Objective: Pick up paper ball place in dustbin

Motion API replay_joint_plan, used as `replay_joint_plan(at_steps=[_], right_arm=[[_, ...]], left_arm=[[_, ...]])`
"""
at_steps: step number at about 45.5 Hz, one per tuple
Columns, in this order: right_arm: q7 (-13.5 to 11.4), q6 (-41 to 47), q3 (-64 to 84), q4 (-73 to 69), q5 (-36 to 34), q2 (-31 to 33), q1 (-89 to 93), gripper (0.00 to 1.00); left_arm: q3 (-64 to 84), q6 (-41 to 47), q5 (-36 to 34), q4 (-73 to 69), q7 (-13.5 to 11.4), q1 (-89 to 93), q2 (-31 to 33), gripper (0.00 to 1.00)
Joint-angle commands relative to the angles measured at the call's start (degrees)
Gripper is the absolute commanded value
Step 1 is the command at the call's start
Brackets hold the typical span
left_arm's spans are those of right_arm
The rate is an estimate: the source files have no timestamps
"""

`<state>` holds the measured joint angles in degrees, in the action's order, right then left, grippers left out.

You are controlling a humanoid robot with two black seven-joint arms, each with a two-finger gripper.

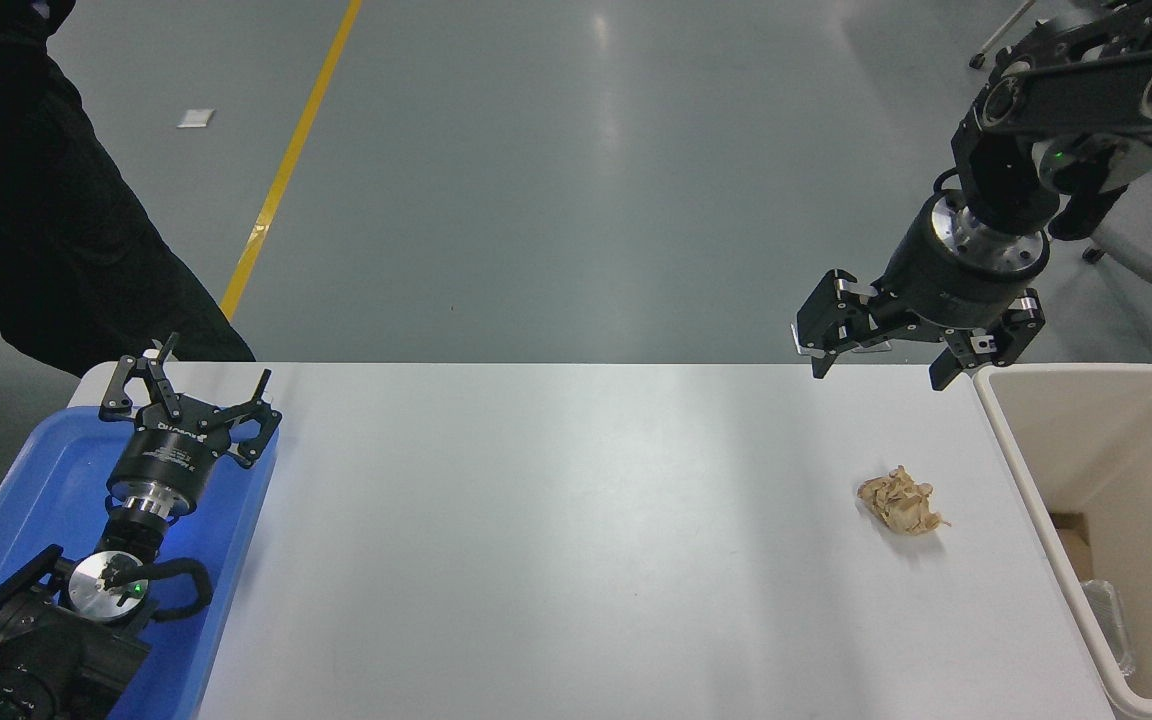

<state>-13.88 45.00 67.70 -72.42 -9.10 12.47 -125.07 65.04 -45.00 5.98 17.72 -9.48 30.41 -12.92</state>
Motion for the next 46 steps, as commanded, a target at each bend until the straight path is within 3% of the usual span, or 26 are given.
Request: replay_joint_plan(at_steps=[1,12,26,46], right_arm=[[0.0,0.0,-0.46,1.04,0.4,1.59,0.62,1.0],[0.0,0.0,-2.22,6.41,0.58,1.42,7.82,1.0],[0.08,0.0,-2.05,16.25,1.1,-3.51,18.63,1.0],[0.35,-23.98,-3.89,16.25,5.41,-6.67,33.57,1.0]], left_arm=[[-0.09,0.0,0.0,0.03,0.07,0.0,0.0,0.99],[-0.18,0.0,-0.09,0.03,0.25,0.18,0.0,0.99],[-0.18,0.0,-0.09,0.03,0.25,0.18,0.0,0.99],[-0.18,0.0,0.0,0.03,0.16,0.09,0.0,0.99]])
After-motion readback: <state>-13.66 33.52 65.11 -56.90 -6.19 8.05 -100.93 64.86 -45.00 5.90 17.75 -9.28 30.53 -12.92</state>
